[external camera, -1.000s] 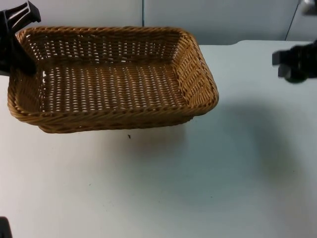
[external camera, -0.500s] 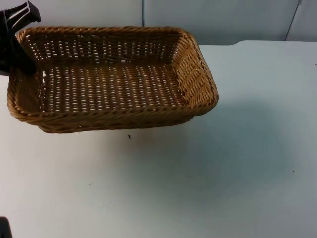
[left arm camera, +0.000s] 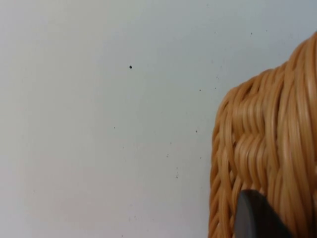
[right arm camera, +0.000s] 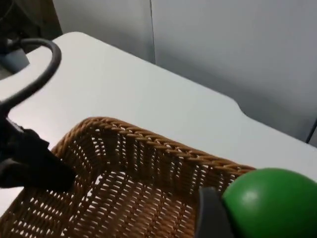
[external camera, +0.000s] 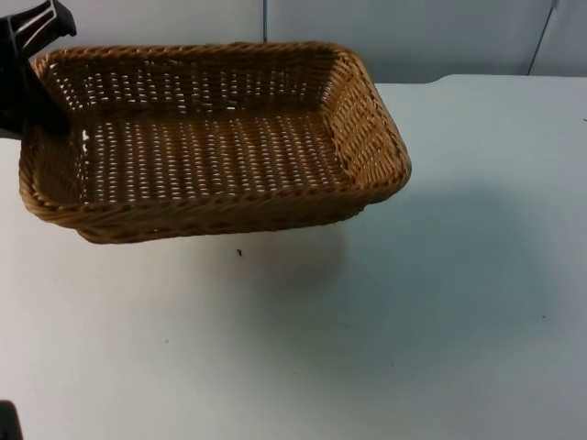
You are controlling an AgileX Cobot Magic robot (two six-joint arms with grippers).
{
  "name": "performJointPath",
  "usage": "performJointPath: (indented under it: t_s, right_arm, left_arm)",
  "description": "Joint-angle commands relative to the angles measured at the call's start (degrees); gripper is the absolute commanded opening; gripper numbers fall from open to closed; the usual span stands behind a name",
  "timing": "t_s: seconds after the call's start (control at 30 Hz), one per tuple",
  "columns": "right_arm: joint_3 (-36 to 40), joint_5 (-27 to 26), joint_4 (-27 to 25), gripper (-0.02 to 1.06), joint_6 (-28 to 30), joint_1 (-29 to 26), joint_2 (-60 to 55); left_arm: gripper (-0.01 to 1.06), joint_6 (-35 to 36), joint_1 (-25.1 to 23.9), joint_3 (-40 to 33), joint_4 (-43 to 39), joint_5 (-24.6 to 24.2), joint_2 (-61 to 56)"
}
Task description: Pick up the basket with the left hand and place the ball into the basket with the right hand.
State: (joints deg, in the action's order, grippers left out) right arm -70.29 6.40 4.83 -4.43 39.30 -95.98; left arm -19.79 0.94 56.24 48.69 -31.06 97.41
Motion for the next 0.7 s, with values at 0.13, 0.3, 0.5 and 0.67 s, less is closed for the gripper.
performJointPath:
  t_s: [0.13, 0.3, 0.5, 0.67]
  right_arm:
    - [-0.5, 2.0, -0.6, 0.26, -0.1, 0.1, -4.8]
    - [-0.5, 2.1, -2.2, 0.26, -0.1, 0.1, -8.6]
    - [-0.5, 2.1, -3.5, 0.26, -0.1, 0.1, -10.3]
    - [-0.5, 2.3, -3.9, 0.26, -0.1, 0.5, -11.1]
  left_arm:
    - [0.00, -5.4, 0.2, 0.3, 5.3, -6.9, -0.8]
    - [0.00, -10.9, 0.2, 0.3, 10.3, -11.8, -0.8]
    - [0.00, -15.9, 0.2, 0.3, 15.6, -15.2, -0.8]
    - [0.00, -16.4, 0.2, 0.3, 16.3, -15.2, -0.8]
